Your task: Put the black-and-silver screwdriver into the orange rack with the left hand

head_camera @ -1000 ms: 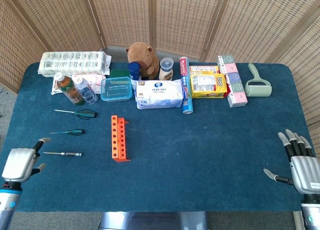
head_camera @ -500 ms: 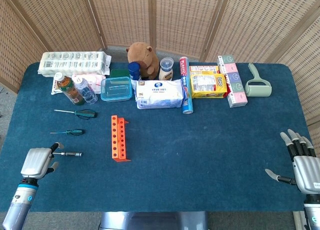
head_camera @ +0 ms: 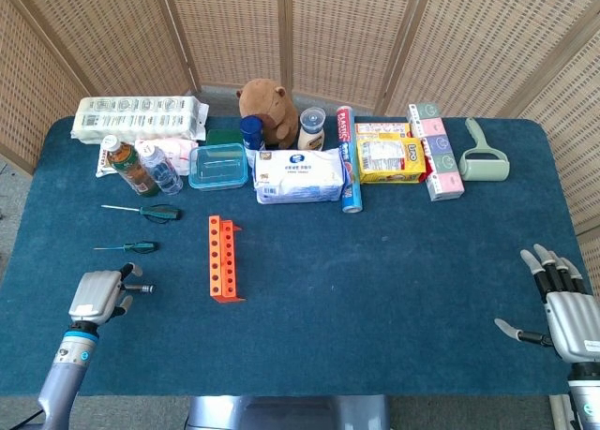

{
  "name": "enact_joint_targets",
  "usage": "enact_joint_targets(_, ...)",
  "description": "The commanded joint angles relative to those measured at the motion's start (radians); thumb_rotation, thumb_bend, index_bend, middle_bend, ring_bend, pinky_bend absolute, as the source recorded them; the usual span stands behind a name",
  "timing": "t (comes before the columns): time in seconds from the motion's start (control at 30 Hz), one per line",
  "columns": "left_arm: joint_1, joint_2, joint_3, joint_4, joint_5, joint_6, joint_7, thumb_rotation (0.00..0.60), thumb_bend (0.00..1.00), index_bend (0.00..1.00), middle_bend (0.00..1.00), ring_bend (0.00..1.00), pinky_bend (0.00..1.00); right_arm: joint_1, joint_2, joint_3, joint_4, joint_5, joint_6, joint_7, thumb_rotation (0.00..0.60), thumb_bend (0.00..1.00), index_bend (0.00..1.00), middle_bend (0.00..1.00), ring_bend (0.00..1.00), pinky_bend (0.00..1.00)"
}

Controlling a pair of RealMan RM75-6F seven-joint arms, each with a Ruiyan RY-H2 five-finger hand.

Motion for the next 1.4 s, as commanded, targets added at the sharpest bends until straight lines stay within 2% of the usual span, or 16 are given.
enact_joint_targets(0.03, -0.005, -0.011, 0.000, 0.009, -0.006, -0.004, 0.006, 0.600, 0.33, 0.37, 1.00, 1.00, 1.00, 0.001, 0.001, -0.002, -0.002, -0.002, -0.003, 0.001, 0.410, 0.00, 0.04, 0.00, 0.00, 0.00)
enact_joint_targets(0.33, -0.012, -0.040, 0.007, 0.030, -0.021, -0.012, 0.023, 0.600, 0.35, 0.44, 1.00, 1.00, 1.00, 0.004, 0.005, -0.012, -0.011, -0.011, -0.016, 0.002, 0.409, 0.00, 0.04, 0.00, 0.00, 0.00)
enact_joint_targets(0.97, -0.027, -0.092, 0.004, 0.083, -0.047, -0.003, 0.070, 0.600, 0.35, 0.44, 1.00, 1.00, 1.00, 0.006, 0.021, -0.014, -0.017, -0.010, -0.023, 0.031, 0.411, 0.00, 0.04, 0.00, 0.00, 0.00)
enact_joint_targets(1.17, -0.026, -0.098, 0.006, 0.094, -0.058, -0.008, 0.066, 0.600, 0.39, 0.45, 1.00, 1.00, 1.00, 0.008, 0.021, -0.017, -0.016, -0.012, -0.027, 0.032, 0.410, 0.00, 0.04, 0.00, 0.00, 0.00)
enact_joint_targets(1.4, -0.027, -0.100, 0.008, 0.095, -0.069, -0.013, 0.073, 0.600, 0.45, 0.50, 1.00, 1.00, 1.00, 0.010, 0.019, -0.019, -0.017, -0.014, -0.030, 0.027, 0.411, 0.00, 0.04, 0.00, 0.00, 0.00)
